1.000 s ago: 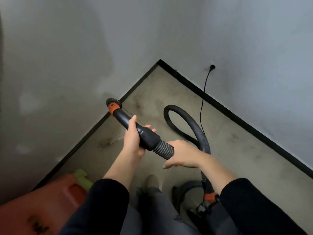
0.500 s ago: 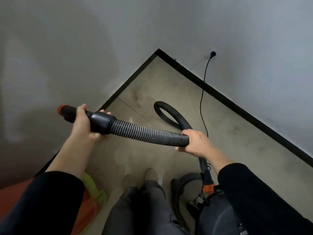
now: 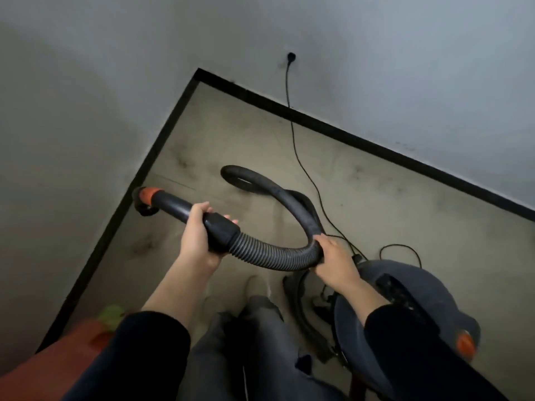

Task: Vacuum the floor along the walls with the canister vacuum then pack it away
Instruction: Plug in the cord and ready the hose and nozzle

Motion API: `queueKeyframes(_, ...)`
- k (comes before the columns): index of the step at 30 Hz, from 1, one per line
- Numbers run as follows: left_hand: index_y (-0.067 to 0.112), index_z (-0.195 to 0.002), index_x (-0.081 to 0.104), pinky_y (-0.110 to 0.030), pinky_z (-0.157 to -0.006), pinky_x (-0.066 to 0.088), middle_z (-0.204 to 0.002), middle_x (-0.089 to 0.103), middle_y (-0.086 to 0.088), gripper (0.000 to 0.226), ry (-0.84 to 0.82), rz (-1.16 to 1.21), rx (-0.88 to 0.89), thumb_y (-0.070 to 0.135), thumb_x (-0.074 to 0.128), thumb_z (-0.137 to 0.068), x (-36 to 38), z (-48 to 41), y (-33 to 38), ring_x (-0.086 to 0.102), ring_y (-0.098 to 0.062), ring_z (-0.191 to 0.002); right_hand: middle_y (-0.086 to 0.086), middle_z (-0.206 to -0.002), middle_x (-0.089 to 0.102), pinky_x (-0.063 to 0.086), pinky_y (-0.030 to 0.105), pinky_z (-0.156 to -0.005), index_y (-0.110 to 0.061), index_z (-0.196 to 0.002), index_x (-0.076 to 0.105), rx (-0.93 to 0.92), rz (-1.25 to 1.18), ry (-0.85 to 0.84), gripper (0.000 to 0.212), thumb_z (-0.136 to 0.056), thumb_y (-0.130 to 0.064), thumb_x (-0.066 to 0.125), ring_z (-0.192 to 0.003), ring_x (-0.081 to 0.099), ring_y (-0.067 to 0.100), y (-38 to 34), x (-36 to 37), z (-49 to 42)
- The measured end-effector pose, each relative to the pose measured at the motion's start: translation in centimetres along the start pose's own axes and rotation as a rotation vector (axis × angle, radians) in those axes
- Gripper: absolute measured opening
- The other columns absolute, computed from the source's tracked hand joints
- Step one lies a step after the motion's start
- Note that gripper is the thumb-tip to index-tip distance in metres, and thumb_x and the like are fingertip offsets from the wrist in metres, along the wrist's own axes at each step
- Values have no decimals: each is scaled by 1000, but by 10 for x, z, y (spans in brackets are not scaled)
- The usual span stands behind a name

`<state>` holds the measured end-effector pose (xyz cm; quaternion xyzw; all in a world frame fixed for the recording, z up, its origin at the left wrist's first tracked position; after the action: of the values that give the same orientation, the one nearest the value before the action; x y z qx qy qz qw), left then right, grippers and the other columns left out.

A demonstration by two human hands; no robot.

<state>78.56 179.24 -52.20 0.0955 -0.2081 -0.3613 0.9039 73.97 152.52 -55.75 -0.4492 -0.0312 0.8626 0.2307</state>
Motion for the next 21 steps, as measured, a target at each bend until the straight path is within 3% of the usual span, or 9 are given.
queueKeyframes(4, 11, -87, 55, -36, -69, 55, -85, 62, -8, 15, -8, -98, -65, 26, 58, -90, 36, 1, -56, 65, -24, -82, 3, -142, 43, 25, 45, -113, -16, -136, 43, 281, 113, 275, 58, -81, -21, 62, -136, 33, 23, 58, -31, 34)
queueKeyframes(6, 11, -83, 54, -37, -70, 55, -85, 59, -8, 14, -18, -104, -90, 24, 57, -89, 47, -5, -74, 62, -25, -83, 5, -145, 36, 22, 47, -113, -13, -138, 36, 449, 161, 259, 65, -80, -22, 63, -138, 25, 24, 99, -38, 54)
queueKeyframes(9, 14, -84, 54, -36, -71, 54, -88, 59, -8, 15, -6, -130, -114, 27, 55, -89, 55, -17, -94, 63, -24, -82, 6, -142, 37, 22, 50, -113, -14, -137, 33, 610, 250, 98, 63, -83, -28, 63, -137, 27, 25, 153, -32, 76)
queueKeyframes(12, 14, -85, 56, -35, -70, 53, -87, 61, -5, 16, 8, -191, -148, 30, 56, -89, 61, -25, -112, 64, -21, -80, 4, -137, 42, 24, 49, -113, -17, -135, 34, 559, 311, 71, 52, -90, -24, 58, -133, 36, 24, 181, -22, 77)
queueKeyframes(15, 11, -90, 60, -35, -69, 55, -89, 64, -4, 18, 39, -262, -157, 29, 59, -86, 62, -34, -123, 65, -19, -78, 8, -134, 45, 37, 40, -105, -14, -133, 33, 488, 305, 43, 45, -93, -16, 54, -126, 44, 25, 192, -10, 66)
queueKeyframes(18, 11, -107, 59, -35, -66, 55, -95, 66, -5, 31, 43, -282, -150, 28, 61, -82, 62, -46, -125, 68, -21, -80, 9, -128, 47, 40, 38, -97, -12, -128, 36, 475, 361, 80, 37, -95, -12, 51, -119, 48, 25, 200, -5, 60)
queueKeyframes(21, 12, -124, 59, -38, -69, 54, -110, 67, -6, 46, 79, -270, -146, 30, 61, -81, 62, -56, -126, 68, -23, -94, 9, -114, 54, 44, 40, -86, -11, -120, 46, 456, 437, 146, 25, -95, -11, 50, -106, 55, 26, 206, -3, 56)
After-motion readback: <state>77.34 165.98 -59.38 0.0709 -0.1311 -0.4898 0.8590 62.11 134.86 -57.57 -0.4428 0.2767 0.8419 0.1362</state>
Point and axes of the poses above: each hand's wrist, its own z-axis away from the middle knuckle, its own x-axis out of the palm, y = z × x, the point moved 6 cm from there along -z, towards the middle knuckle
